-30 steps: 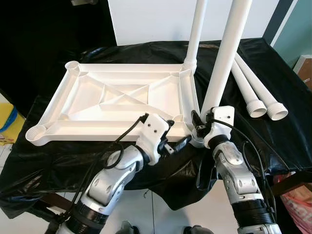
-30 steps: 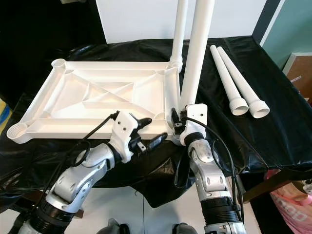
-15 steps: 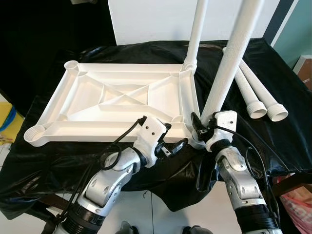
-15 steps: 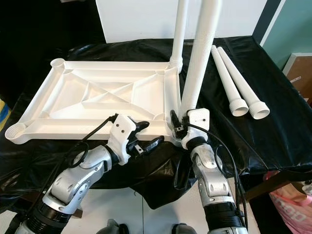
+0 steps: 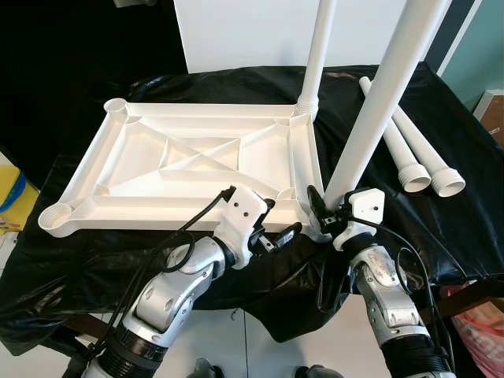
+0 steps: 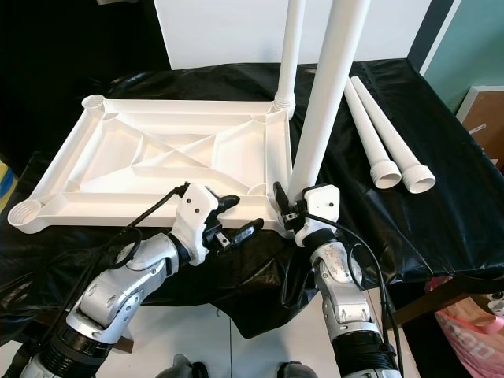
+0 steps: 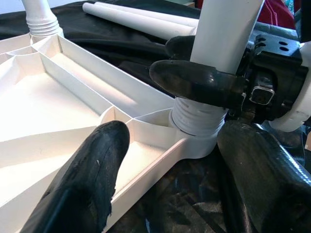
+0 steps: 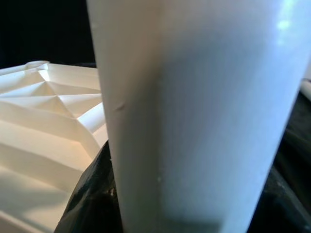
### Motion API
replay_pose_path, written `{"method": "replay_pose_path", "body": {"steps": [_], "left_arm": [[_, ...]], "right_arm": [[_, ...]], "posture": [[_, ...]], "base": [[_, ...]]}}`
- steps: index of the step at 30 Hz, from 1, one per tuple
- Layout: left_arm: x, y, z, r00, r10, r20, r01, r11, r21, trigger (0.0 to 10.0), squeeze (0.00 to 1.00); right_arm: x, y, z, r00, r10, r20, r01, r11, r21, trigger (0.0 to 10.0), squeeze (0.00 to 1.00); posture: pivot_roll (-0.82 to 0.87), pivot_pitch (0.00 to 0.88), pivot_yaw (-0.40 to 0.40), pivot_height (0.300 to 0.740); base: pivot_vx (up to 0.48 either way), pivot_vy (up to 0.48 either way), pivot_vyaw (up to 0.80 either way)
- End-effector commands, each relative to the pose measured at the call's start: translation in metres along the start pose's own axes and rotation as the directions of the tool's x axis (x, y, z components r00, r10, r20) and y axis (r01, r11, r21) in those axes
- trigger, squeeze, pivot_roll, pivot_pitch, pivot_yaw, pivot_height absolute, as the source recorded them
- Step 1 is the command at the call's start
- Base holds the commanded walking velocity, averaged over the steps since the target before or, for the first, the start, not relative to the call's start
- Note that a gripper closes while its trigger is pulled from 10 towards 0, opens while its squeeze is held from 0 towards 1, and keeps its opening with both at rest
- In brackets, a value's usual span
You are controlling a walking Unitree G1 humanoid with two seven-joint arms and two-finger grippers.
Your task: Building children table
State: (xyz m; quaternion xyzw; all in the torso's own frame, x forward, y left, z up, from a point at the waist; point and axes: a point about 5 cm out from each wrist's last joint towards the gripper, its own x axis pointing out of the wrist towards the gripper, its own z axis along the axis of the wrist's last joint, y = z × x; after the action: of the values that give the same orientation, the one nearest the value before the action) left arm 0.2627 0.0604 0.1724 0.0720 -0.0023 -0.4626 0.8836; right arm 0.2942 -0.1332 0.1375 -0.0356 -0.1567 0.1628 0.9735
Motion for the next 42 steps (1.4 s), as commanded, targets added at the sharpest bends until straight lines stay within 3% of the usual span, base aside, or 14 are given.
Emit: {"method": "replay_pose_path", "body": {"steps": [1,13,21,38,42], "left_arm": [[-0.001,-0.005,0.002,0.996,-0.084,-0.002,0.084,0.996,0.010,10.0,0.00],[-0.002,-0.004,0.005,0.995,-0.095,-0.009,0.095,0.995,0.028,10.0,0.00],[-0.004,-0.001,0.006,0.996,-0.091,-0.010,0.092,0.995,0.035,10.0,0.00],[-0.004,0.002,0.011,0.996,-0.091,-0.011,0.092,0.994,0.051,10.0,0.00],[-0.005,0.002,0.011,0.996,-0.089,-0.012,0.090,0.995,0.054,10.0,0.00]], "right_arm": [[-0.010,0.003,-0.018,0.996,0.032,-0.088,-0.033,0.999,-0.012,10.0,0.00],[-0.019,0.010,-0.026,0.985,0.149,-0.088,-0.157,0.983,-0.100,10.0,0.00],[-0.020,0.010,-0.029,0.982,0.171,-0.082,-0.182,0.970,-0.160,10.0,0.00],[-0.017,-0.001,-0.039,0.989,0.104,-0.104,-0.117,0.985,-0.129,10.0,0.00],[-0.016,0.002,-0.041,0.988,0.105,-0.113,-0.113,0.991,-0.066,10.0,0.00]], "posture": [[-0.09,0.105,0.011,0.740],[-0.08,0.103,0.029,0.740],[-0.07,0.109,0.041,0.740],[-0.07,0.116,0.059,0.740],[-0.06,0.116,0.056,0.740]], "base": [[0.000,0.000,0.00],[0.000,0.000,0.00],[0.000,0.000,0.00],[0.000,0.000,0.00],[0.000,0.000,0.00]]}}
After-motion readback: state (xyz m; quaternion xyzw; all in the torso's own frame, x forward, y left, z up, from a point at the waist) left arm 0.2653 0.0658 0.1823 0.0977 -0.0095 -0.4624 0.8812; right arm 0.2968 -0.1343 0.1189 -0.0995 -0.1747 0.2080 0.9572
